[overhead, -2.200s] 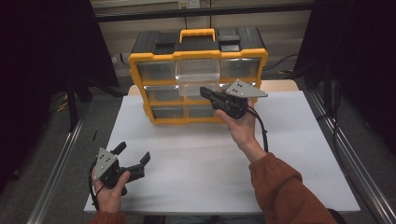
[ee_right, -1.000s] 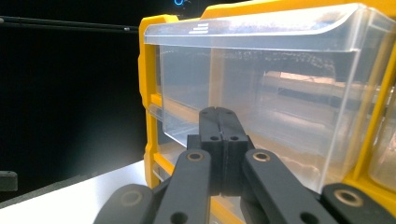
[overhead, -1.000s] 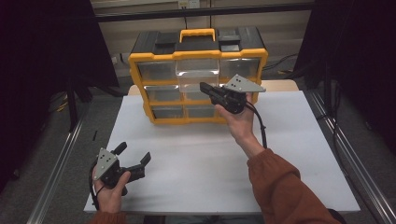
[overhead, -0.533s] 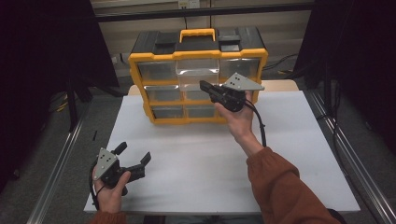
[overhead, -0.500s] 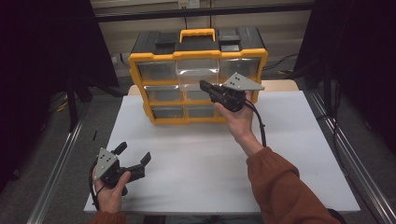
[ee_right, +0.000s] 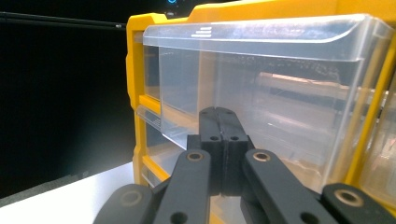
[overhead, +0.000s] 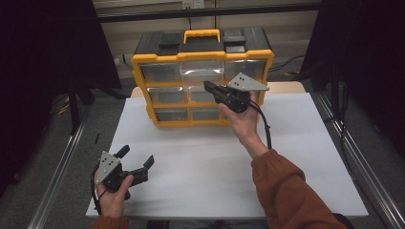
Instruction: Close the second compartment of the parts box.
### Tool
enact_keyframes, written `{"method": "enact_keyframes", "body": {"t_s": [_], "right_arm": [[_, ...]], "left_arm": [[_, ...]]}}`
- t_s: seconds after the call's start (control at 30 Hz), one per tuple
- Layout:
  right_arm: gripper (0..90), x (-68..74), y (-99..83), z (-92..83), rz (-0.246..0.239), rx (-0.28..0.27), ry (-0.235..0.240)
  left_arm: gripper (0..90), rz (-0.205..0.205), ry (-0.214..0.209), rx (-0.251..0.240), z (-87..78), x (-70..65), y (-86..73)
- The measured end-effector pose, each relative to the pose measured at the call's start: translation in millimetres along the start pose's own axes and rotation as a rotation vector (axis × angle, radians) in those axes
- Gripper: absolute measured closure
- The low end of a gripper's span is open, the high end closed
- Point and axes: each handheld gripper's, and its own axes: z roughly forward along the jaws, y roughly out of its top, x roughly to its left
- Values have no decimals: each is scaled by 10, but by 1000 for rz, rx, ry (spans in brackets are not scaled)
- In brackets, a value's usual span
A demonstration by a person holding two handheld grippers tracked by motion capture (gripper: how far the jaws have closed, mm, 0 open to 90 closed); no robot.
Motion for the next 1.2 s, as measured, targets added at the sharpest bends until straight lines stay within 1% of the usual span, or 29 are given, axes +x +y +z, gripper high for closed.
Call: {"method": "enact_keyframes", "body": {"t_s": [0.33,0.47,0.57,0.67,0.7,0.87,1.1,1.17,1.2], "right_arm": [[900,-23,-3,31,7,-1,-4],[900,-23,6,47,8,-9,-6],[900,-20,19,51,-2,-14,-9],[900,-22,26,61,4,-12,-8],[900,-26,26,61,8,-7,-8],[900,-40,31,78,14,-7,-12],[900,-61,28,106,13,-12,-18],[900,-68,30,112,10,-10,-16],[900,-68,34,117,11,-9,-18]], "left_arm": [[32,-1,1,-3,-3,-2,1],[32,0,0,-2,-2,1,0],[32,0,-1,-2,-1,1,-1],[32,8,4,2,-7,6,2],[32,3,2,-2,-5,3,1],[32,6,1,1,-5,6,1],[33,-1,-4,-3,-1,5,-3],[33,1,-4,-2,-2,7,-1],[32,1,3,-1,-3,3,0]]}}
